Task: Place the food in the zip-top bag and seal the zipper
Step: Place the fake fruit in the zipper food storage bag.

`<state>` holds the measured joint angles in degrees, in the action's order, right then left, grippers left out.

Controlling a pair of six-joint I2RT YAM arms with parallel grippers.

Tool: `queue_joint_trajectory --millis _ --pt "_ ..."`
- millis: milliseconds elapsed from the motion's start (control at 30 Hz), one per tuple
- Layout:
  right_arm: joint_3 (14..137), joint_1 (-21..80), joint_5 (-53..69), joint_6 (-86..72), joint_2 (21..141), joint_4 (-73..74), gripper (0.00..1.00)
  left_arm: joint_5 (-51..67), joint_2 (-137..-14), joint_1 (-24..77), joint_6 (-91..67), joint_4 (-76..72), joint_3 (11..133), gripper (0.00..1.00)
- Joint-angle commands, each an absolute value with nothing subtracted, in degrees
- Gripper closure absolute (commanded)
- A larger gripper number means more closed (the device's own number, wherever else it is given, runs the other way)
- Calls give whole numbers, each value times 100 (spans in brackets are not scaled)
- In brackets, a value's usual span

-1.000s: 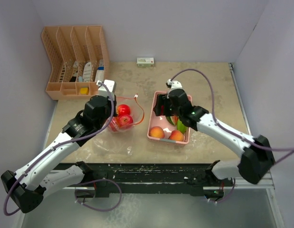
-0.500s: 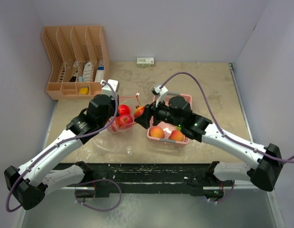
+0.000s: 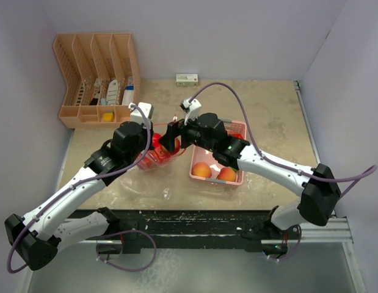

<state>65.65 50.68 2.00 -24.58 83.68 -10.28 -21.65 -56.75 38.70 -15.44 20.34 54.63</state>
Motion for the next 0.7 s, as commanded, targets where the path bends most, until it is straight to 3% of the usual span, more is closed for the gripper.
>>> queue_joint_trajectory --millis 0,233,433,533,667 --pt "6773 5097 -201 -2393 8145 -1231 0 -2145 -5493 3858 -1600 1810 5564 100" --pt "6580 5098 -409 -2355 7554 -927 0 -2144 -5494 3856 -1624 1802 5525 100" --pt "6372 5067 -2043 -2854 6956 65 0 -2118 -5462 3858 -1625 1793 5513 100" --pt "6497 4974 -3099 -3215 7130 1020 0 -2109 -5407 3856 -1626 1793 5511 100" --pt "6686 4415 -3020 -3518 7713 1805 0 -2088 -5360 3858 -1616 1793 5519 100"
